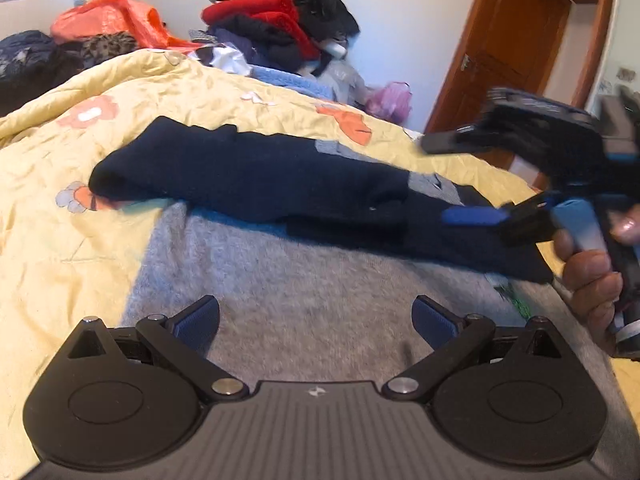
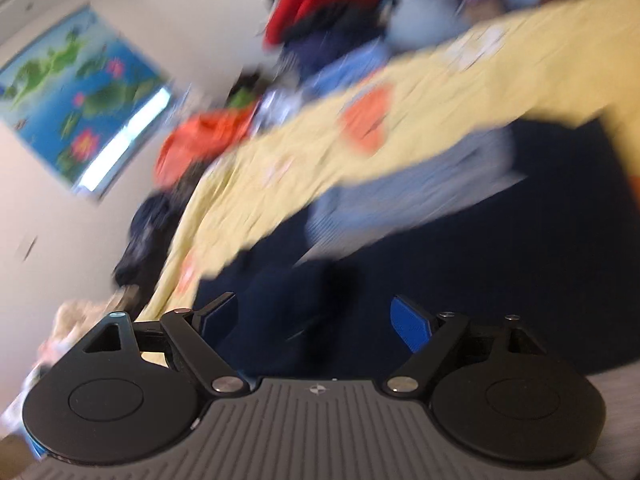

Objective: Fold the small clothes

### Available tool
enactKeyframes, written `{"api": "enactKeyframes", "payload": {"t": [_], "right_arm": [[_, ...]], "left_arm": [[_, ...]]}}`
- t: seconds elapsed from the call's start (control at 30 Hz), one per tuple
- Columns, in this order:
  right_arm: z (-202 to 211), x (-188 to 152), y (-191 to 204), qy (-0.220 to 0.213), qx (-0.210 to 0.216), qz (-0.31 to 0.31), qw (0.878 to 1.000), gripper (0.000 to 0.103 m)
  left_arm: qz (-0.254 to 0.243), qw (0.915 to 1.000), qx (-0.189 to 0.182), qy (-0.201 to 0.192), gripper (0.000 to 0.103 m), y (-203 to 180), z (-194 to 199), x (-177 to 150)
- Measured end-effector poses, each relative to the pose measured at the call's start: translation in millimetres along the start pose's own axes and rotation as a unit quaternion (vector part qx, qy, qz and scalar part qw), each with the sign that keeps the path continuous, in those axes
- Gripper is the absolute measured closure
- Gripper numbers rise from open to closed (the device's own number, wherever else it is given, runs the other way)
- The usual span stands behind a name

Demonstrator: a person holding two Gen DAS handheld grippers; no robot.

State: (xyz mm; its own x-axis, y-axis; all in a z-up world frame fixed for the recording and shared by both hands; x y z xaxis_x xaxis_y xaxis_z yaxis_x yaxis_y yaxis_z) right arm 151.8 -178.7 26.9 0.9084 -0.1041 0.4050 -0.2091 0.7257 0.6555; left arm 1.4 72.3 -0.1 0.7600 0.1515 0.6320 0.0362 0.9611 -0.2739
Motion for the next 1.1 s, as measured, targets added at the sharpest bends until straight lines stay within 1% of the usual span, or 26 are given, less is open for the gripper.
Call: {"api": "enactKeyframes", "payload": {"t": [0.03, 0.07, 0.13, 0.23, 0.3, 0.33, 0.37, 0.4, 0.47, 0.53, 0.63, 0.73, 0.8, 0.93, 1.0, 1.1], "right_arm": [[-14, 3, 5, 0.024, 0.0, -0.005, 1.0, 0.026], [-26, 5, 8, 0.038, -0.003, -0.012, 0.999, 0.037], [-45, 8, 8, 0.059, -0.016, -0.035, 0.998, 0.046], [-53, 8, 8, 0.051, -0.015, -0.054, 0.997, 0.047], [-54, 7, 10, 0.05, -0.02, -0.055, 0.997, 0.051], [-53, 7, 10, 0.052, -0.033, -0.045, 0.997, 0.063], [-53, 6, 11, 0.053, -0.05, -0.033, 0.997, 0.077], [-53, 5, 12, 0.053, -0.062, -0.025, 0.996, 0.08], [-50, 4, 8, 0.05, -0.057, -0.02, 0.997, 0.086], [-46, 4, 8, 0.044, -0.057, -0.012, 0.997, 0.086], [-33, 12, 14, 0.034, -0.063, 0.02, 0.997, 0.087], [-7, 27, 17, 0.019, -0.08, 0.055, 0.995, 0.087], [14, 39, 11, 0.01, -0.097, 0.069, 0.993, 0.087], [52, 53, -25, -0.001, -0.133, 0.05, 0.99, 0.087], [64, 54, -45, -0.006, -0.156, 0.036, 0.987, 0.087], [75, 50, -71, -0.007, -0.171, 0.016, 0.985, 0.087]], "left_arm": [[0.004, 1.0, 0.001, 0.001, 0.0, 1, -1, 1], [0.006, 1.0, 0.0, -0.001, 0.0, 2, -1, 0], [0.009, 0.9999, -0.004, -0.004, 0.0, 4, 0, -1], [0.019, 0.9997, -0.011, -0.008, 0.0, 8, 1, -1], [0.023, 0.9996, -0.014, -0.009, 0.0, 9, 2, -2], [0.023, 0.9996, -0.014, -0.009, 0.0, 8, 2, -2], [0.022, 0.9996, -0.013, -0.009, 0.0, 8, 2, -1], [0.021, 0.9997, -0.012, -0.008, 0.0, 8, 1, -1], [0.021, 0.9997, -0.013, -0.008, 0.0, 7, 1, -1], [0.021, 0.9997, -0.012, -0.008, 0.0, 7, 1, -1], [0.019, 0.9997, -0.011, -0.007, 0.0, 7, 1, -1], [0.019, 0.9997, -0.011, -0.007, 0.0, 8, 1, -1], [0.019, 0.9997, -0.011, -0.007, 0.0, 8, 1, -1], [0.018, 0.9997, -0.011, -0.006, 0.0, 8, 1, -1], [0.017, 0.9998, -0.01, -0.006, 0.0, 7, 1, -1], [0.016, 0.9998, -0.008, -0.006, 0.0, 7, 0, -1]]}}
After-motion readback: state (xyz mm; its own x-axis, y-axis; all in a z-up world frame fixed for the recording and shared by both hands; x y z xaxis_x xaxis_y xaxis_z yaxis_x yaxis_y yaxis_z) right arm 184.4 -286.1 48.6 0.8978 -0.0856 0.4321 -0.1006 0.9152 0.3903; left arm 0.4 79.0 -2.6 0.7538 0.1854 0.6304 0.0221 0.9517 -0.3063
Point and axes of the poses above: each gripper's, at about its wrist camera, not at the fingertips, and z roughly against the way its jaws point, y to its left, x to its top, the point moved 1 cm from there along -z, roughly the way its jaws point, and after that the axes turned 12 degrees about y, right-handed, at the moved point
